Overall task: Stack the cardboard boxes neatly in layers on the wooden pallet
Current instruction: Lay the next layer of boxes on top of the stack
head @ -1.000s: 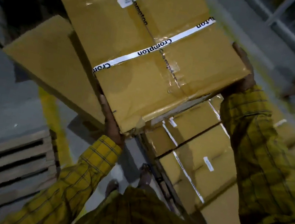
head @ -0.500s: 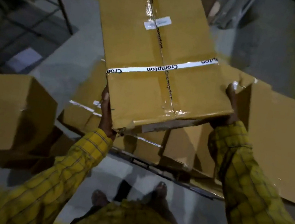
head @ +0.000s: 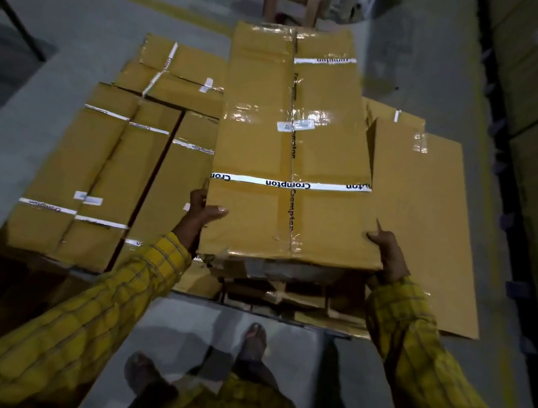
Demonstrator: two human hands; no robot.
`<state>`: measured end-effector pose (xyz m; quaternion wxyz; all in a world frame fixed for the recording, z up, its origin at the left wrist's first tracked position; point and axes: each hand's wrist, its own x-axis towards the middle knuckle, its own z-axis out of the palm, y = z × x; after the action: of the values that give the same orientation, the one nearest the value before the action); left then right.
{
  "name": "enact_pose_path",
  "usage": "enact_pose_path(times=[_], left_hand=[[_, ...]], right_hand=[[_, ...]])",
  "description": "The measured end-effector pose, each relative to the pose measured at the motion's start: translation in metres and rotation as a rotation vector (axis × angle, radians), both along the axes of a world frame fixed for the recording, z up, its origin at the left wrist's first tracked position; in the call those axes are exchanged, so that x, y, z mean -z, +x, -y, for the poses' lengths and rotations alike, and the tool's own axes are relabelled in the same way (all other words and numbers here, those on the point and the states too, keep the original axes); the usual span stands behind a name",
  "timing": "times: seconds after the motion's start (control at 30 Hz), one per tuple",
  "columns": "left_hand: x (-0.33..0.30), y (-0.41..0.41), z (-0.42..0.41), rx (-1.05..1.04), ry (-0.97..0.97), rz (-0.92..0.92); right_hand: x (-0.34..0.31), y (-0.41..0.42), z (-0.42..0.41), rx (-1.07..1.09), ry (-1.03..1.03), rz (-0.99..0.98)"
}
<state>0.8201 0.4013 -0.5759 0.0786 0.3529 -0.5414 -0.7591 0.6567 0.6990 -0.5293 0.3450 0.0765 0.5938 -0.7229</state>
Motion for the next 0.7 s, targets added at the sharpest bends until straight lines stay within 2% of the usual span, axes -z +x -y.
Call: enact_pose_path(times=[0.13,0.2,0.43,0.53,0.7], left_hand=[[0.018,-0.013,-0.002,0.075,0.020,0.034],[0.030,-0.016,-0.001,0.120,0.024,0.038],[0.080,-0.023,-0.016,0.233,0.071,0.079],[0.095,-0.020,-0.018,0.262,0.033,0.116],[0.100,-0.015,-0.028,0.279,-0.010,0.122]], right_hand=[[0.029,0.003,-0.023,-0.023,0.055,0.050],[0.040,0.010,-0.027,-0.080,0.119,0.015],[0.069,0.008,-0.038,-0.044,0.721,-0.120],[0.074,0.012,-0.028,-0.067,0.986,-0.305],[0.079,0.015,-0.013,-0.103,1.265,-0.498]])
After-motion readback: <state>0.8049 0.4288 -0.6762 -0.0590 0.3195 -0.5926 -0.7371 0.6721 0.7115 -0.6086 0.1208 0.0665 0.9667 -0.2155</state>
